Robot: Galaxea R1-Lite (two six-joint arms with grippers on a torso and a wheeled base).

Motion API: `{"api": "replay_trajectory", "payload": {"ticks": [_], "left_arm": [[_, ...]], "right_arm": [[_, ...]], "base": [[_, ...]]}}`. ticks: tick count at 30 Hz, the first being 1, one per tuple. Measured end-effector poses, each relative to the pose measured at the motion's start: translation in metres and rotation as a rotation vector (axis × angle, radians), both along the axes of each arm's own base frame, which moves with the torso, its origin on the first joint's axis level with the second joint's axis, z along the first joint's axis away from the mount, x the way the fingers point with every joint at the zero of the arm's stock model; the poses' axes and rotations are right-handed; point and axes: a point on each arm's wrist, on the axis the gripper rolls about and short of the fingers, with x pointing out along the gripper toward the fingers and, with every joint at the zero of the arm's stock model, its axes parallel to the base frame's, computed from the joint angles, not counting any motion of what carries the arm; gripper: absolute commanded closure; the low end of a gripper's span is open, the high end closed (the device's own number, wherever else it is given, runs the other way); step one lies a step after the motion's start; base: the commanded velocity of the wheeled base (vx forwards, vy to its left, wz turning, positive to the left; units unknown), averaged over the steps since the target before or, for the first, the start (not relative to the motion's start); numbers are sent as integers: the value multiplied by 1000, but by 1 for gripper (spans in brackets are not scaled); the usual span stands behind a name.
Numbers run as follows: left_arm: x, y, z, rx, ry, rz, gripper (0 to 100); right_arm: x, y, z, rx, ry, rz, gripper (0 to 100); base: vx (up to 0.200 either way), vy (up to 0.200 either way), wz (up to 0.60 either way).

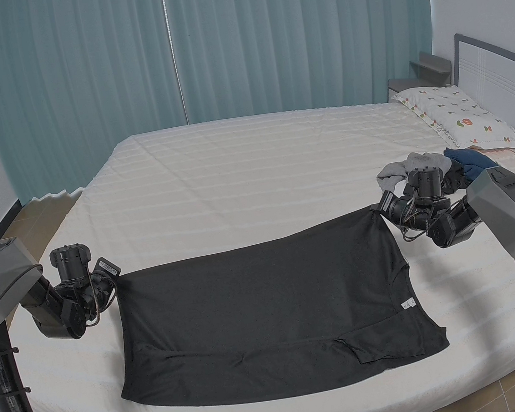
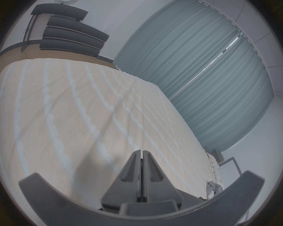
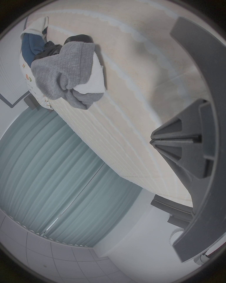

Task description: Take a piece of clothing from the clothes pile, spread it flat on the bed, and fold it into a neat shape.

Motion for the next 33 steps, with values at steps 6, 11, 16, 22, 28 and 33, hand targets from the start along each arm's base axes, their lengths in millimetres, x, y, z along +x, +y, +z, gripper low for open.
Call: {"api": "replay_trajectory", "payload": {"ticks": [6,11,16,22,28,33], "left_arm": [[-2,0,3,1,-3,-1,100],[-3,0,4,0,-2,-5,100],[-5,0,2,15,11,-12,100],[-12,0,-3,86,47,-48,100],[-17,-2,-6,112,49,-65,100],[-16,-2,-4,116,13,-65,100]], "right_arm": [[-1,0,3,0,-9,2,100],[-6,-1,-3,-11,15,6,100],[-9,-3,-5,-12,35,9,100],[-17,-6,-6,-16,64,20,100],[-25,-11,0,-17,67,22,100],[-28,-12,8,-11,49,18,100]], "base": [[0,0,0],[0,0,0],[0,0,0],[0,0,0],[0,0,0],[0,0,0]]}}
